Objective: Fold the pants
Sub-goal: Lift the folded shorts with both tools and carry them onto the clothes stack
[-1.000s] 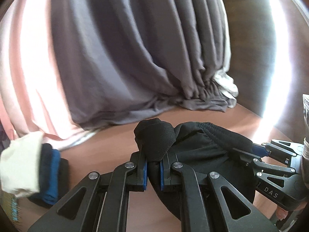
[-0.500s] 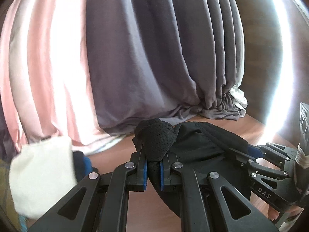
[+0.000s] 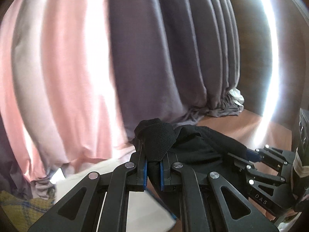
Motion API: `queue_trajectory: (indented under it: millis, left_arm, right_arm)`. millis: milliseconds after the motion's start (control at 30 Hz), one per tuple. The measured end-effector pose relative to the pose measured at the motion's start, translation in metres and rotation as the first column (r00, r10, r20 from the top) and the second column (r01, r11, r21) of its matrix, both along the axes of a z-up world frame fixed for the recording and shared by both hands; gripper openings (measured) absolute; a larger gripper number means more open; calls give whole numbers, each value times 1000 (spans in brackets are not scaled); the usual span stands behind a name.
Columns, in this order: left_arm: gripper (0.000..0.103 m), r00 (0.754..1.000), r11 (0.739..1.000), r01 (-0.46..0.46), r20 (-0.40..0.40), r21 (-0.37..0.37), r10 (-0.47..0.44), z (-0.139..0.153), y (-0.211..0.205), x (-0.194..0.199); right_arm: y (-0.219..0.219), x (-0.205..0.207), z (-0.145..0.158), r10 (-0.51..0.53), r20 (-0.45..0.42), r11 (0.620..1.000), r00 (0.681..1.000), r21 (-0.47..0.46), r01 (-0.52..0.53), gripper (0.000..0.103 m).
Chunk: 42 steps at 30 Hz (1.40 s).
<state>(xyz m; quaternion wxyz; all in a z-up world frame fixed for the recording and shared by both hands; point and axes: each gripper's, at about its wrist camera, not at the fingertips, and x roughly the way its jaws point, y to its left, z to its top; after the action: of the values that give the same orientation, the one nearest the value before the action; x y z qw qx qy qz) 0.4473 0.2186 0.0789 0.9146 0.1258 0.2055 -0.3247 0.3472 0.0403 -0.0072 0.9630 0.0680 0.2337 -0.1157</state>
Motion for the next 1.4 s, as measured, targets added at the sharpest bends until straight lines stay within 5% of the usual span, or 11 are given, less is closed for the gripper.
queue_trajectory:
  millis: [233,500,800,1133,1233,1333,1400]
  left_arm:
    - [11,998,998,-52,-37,-40,51,7,54,41]
    - [11,978,994,-64,-203,-91,44,-21,107,103]
    - [11,942,999,-34,-335,-18,26,-70,133,139]
    - [12,951,997,-11,-307,80,35,-84,139,142]
    - [17,948,994,-23,-314,103,54,-88,142,143]
    - [25,949,994,-41,-307,99,70,-87,147,138]
    - [45,954,994,-55,-290,98,82,-81,150,133]
  right_arm:
    - [47,43,15,60,19,998,998,-15,-60,23]
    - [90,84,1,84,-9,996,996,26,-84,24]
    - [122,104,-36,100,-123,993,987,74,-92,25]
    - [119,91,-60,14,-252,997,968,73,4,33]
    - [109,94,-73,-19,-342,995,940,86,52,33]
    - [109,88,-70,-45,-336,994,941,75,75,33]
    - [113,82,-58,-63,-291,996,955,47,80,34]
